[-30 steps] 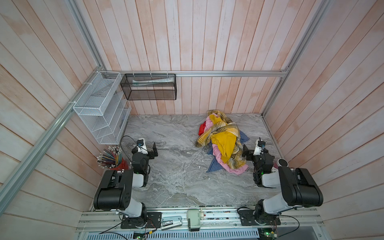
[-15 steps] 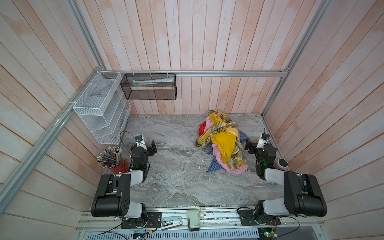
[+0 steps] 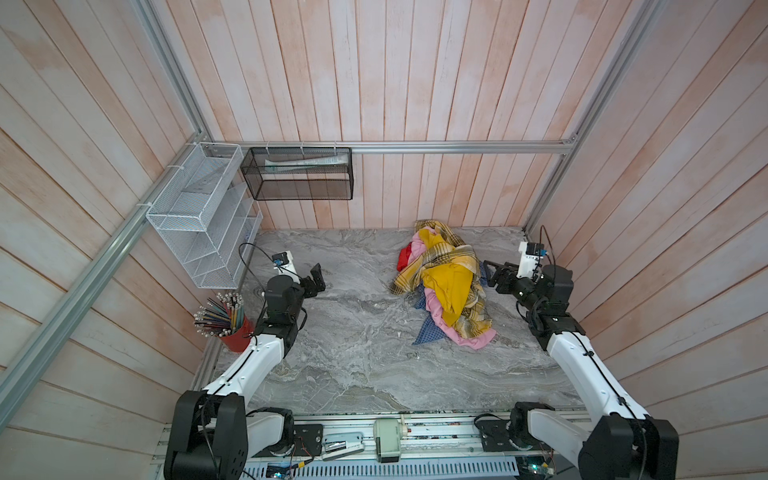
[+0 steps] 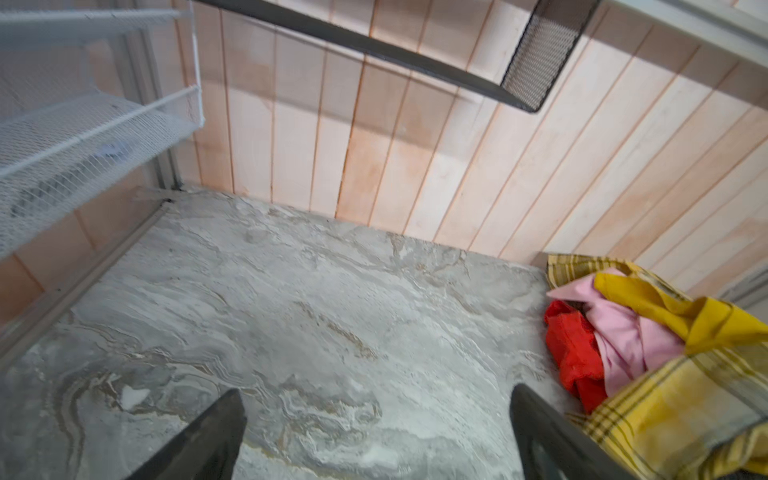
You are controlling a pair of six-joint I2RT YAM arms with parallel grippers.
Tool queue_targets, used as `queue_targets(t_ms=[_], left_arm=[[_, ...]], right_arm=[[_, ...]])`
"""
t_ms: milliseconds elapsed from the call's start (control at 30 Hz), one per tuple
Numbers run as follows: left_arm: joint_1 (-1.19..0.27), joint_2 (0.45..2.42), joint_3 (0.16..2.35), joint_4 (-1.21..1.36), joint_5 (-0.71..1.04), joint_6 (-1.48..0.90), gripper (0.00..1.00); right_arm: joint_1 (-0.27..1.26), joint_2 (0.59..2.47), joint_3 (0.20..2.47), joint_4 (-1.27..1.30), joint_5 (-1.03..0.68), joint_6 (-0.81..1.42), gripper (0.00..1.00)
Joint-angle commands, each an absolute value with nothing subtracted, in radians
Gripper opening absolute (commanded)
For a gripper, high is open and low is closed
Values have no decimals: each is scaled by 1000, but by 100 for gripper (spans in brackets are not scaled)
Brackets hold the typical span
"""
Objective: Pick out a specific cloth from the pile
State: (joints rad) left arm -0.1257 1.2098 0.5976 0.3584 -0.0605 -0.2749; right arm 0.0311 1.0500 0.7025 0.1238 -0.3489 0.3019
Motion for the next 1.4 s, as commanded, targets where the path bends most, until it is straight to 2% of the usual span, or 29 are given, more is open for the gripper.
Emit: queue_targets(t_ms=[0,233,400,600,767,1033,1233,1367], left_arm=[[-158,1223,583,358,-83,-286,100],[-194,1234,583,371,-96,-288,100],[-198,1177,560,345,-109,-288,100],[-201,1128,532,308,-116,-288,100],[-221,1111,522,287,-142,-293,100],[-233,1101,527,263,-153,-312,100],[-234,1081,519,246,-166,-309,100],[-235,1076,516,242,-165,-311,100]], right_arm=[[146,977,673,-58,-248,335,78],[345,954,657,-183,-35,364,76],[399,1010,684,-303,97,446,71],[430,994,658,-234,22,433,64],[639,1069,768,-360,269,337,64],[842,1244,879,-436,280,98,64],[903,1394,942,-529,177,-31,60],[916,1487,981,-578,254,-53,57]])
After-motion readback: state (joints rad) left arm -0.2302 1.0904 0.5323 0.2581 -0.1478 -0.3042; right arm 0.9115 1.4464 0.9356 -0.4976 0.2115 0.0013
